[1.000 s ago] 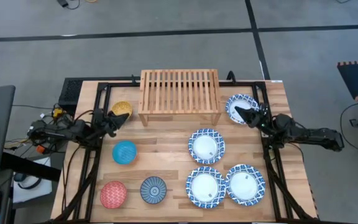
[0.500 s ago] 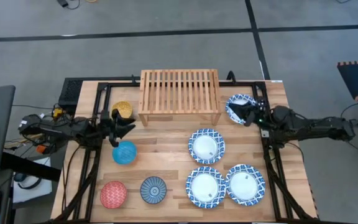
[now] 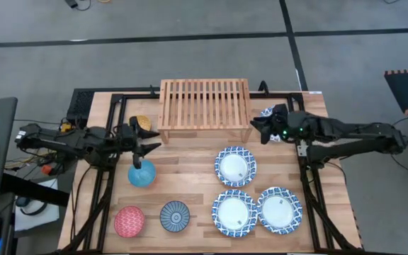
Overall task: Place and stack bowls onto a shelf
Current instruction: Put the white patterned bowl on the shelf
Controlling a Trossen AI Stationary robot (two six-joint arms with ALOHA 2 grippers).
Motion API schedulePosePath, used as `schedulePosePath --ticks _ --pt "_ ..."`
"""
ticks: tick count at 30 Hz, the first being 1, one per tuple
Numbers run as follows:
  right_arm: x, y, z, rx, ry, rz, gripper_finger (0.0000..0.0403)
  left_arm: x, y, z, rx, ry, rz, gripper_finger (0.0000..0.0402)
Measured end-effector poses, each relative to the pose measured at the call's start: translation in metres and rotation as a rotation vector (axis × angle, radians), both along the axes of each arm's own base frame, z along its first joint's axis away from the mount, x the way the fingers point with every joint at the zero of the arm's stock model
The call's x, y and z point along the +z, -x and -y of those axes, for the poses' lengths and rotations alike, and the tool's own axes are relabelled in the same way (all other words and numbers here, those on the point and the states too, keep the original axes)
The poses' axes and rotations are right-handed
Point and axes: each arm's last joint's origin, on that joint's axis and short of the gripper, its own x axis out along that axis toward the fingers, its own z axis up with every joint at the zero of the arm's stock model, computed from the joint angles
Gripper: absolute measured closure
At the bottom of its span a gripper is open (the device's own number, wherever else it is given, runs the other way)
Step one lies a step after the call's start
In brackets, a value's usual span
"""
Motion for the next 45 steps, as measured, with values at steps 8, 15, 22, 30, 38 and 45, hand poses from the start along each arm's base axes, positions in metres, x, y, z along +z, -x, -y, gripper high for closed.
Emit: schedulePosePath --ticks 8,15,22,30,38,45 --pt "0.014 0.007 0.015 -0.060 0.043 -0.226 0.0199 0.004 -0.010 0.000 0.041 -0.040 -0.017 0.0230" --pt "0.005 0.025 0.028 -0.135 -0.027 -0.422 0.0185 0.000 -0.029 0.003 0.046 -0.048 -0.013 0.0230" --pt "-0.007 0.035 0.037 -0.183 -0.085 -0.578 0.0184 -0.001 -0.048 0.005 0.084 -0.065 0.035 0.0230" --pt "-0.015 0.028 0.051 -0.142 -0.024 -0.723 0.0184 0.008 -0.057 0.003 0.150 -0.059 0.049 0.0230" --pt "-0.013 0.025 0.058 -0.129 -0.030 -0.812 0.0184 0.011 -0.071 0.002 0.200 -0.144 -0.054 0.0230" --pt "-0.020 0.033 0.067 -0.166 -0.107 -0.915 0.0184 0.000 -0.086 -0.010 0.242 -0.049 -0.051 0.0230"
